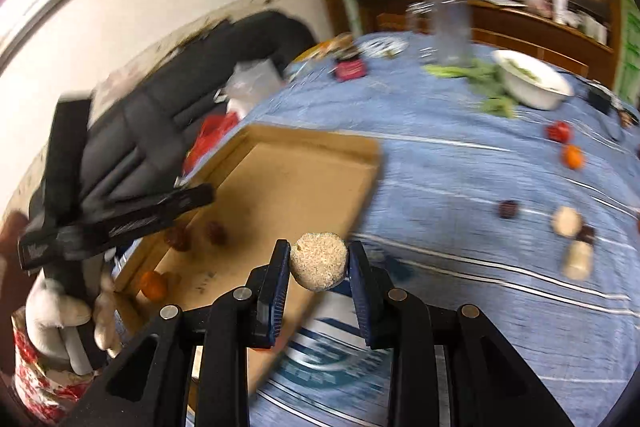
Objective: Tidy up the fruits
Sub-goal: 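Carry both yam chunks into the box and open both grippers, then lift both open grippers away from the box toward the remaining fruit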
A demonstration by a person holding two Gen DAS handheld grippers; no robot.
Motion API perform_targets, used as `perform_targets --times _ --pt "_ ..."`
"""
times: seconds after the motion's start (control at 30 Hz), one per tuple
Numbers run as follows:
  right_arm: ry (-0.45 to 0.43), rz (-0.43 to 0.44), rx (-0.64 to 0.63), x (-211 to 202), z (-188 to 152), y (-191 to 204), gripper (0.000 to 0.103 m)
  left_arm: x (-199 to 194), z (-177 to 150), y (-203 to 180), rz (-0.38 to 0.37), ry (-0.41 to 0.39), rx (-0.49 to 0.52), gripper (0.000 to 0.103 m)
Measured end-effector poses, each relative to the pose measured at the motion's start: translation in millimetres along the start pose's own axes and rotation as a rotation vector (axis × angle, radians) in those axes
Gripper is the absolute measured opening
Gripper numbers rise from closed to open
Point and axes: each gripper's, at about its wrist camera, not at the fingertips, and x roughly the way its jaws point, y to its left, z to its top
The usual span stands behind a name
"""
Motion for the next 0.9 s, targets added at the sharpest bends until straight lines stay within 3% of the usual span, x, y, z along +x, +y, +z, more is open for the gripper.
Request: perform_targets --times 0.2,0.4,0.53,0.67,0.9 --pt "0.113 0.008 -0.053 60.3 -1.3 32.0 0.032 26.0 8.3 8.0 0.013 0.077 -0.005 0.031" --pt "0.164 0.005 -0.075 84.2 -6.5 41.2 0.032 33.6 7.2 12.9 0.007 0.097 -0.010 0.031" --pt "0.159 -0.019 -0.101 85.3 -6.8 45.2 0.033 36.2 7.0 17.6 0.003 0.105 -0.034 0.032" --pt "0.143 -0.021 -0.103 79.4 -9.4 45.4 0.037 27.4 6.9 21.8 -0.008 0.090 -0.062 0.046" --pt "0.050 -0.035 -0.090 44.0 -19.6 46.7 0.042 -22.0 -4.0 17.0 -0.021 -0.001 -0.093 0.057"
